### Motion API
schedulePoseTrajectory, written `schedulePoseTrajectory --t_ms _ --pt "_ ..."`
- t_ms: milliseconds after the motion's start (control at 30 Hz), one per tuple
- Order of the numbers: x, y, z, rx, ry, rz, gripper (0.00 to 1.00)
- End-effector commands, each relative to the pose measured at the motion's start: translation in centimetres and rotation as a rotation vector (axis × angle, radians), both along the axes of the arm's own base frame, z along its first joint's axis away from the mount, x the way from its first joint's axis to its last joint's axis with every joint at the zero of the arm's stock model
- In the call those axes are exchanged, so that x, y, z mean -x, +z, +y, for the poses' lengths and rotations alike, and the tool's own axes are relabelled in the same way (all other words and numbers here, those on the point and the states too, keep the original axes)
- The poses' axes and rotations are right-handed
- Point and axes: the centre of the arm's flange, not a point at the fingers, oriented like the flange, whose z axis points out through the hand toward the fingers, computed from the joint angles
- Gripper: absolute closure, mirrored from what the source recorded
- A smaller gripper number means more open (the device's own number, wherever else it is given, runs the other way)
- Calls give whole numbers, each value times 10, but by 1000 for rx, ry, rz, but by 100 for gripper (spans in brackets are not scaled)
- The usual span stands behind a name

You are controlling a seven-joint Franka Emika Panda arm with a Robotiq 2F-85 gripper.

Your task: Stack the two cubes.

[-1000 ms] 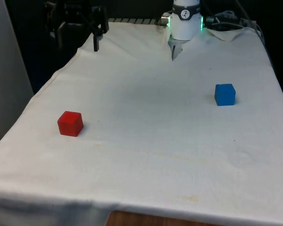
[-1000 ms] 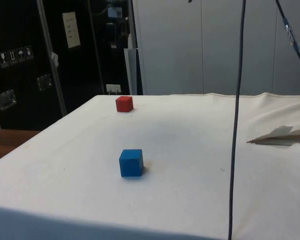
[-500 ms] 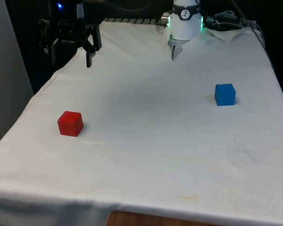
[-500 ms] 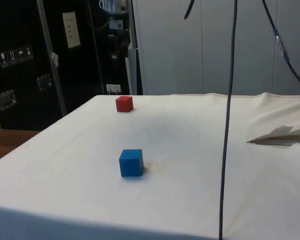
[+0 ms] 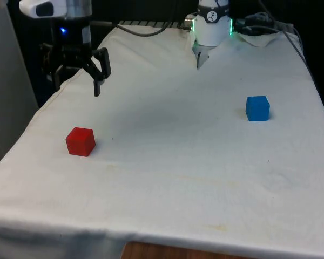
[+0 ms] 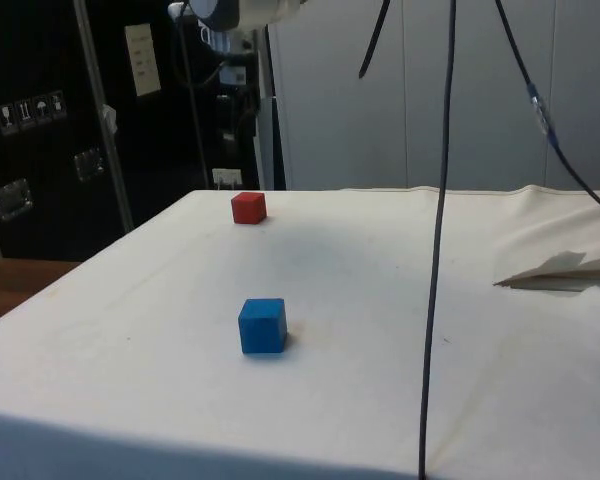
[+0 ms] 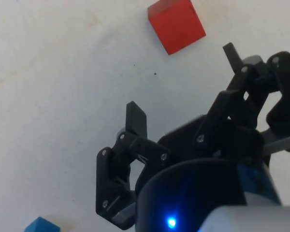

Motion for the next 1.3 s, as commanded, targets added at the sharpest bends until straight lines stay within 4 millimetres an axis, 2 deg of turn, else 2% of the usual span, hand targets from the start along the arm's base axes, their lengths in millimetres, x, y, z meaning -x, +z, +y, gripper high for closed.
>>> schedulePoseTrajectory --t_ms 0,33,100,333,367,433,633,700,933,1267 --pt "-2 -7 -3 -16 2 -2 0" --pt "0 -3 -2 -4 -2 0 0" --pt "-3 -16 -6 -28 1 -1 0" --pt "-6 -35 -14 -54 -3 -2 0" --pt "-4 -32 -13 -43 -5 -4 0" --pt "-8 -44 -17 -59 -5 -3 0" --pt "-12 -60 -20 -62 -7 -2 0" --pt "-12 -58 -19 -55 -8 -2 0" --pt "-12 -80 -26 -57 -11 19 0" --pt "-13 -93 -27 -46 -13 32 0"
